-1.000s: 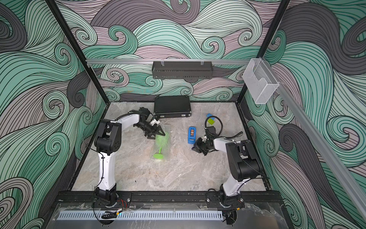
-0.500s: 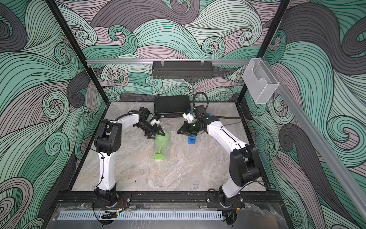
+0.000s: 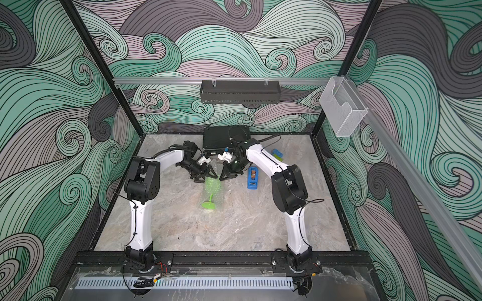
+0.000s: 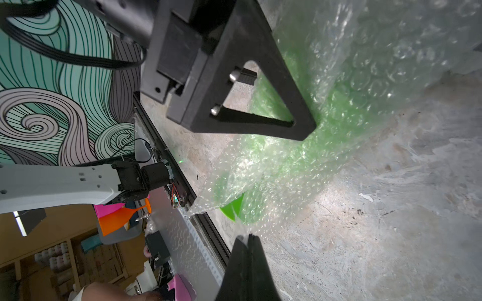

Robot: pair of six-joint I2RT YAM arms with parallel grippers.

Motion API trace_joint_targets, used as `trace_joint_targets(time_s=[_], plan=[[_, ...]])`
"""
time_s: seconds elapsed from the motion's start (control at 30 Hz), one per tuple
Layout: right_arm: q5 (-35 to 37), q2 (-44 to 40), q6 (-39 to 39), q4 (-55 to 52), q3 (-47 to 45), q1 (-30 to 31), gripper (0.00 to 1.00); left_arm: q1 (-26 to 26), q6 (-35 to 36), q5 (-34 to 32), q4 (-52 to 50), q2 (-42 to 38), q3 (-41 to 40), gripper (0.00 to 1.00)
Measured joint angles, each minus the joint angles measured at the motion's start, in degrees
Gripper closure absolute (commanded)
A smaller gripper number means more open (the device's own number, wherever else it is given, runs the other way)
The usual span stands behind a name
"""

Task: Wrap wine glasses in bubble wrap
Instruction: Stick the tape on the bubble wrap.

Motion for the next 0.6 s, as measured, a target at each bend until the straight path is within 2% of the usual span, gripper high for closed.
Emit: trace_joint_targets(time_s=[0.6], plan=[[0.74, 10.43, -2.29, -6.73, 11.39, 3.89, 1.0, -0.17, -0.02, -0.44, -0.15, 0.0, 0.22, 0.29]])
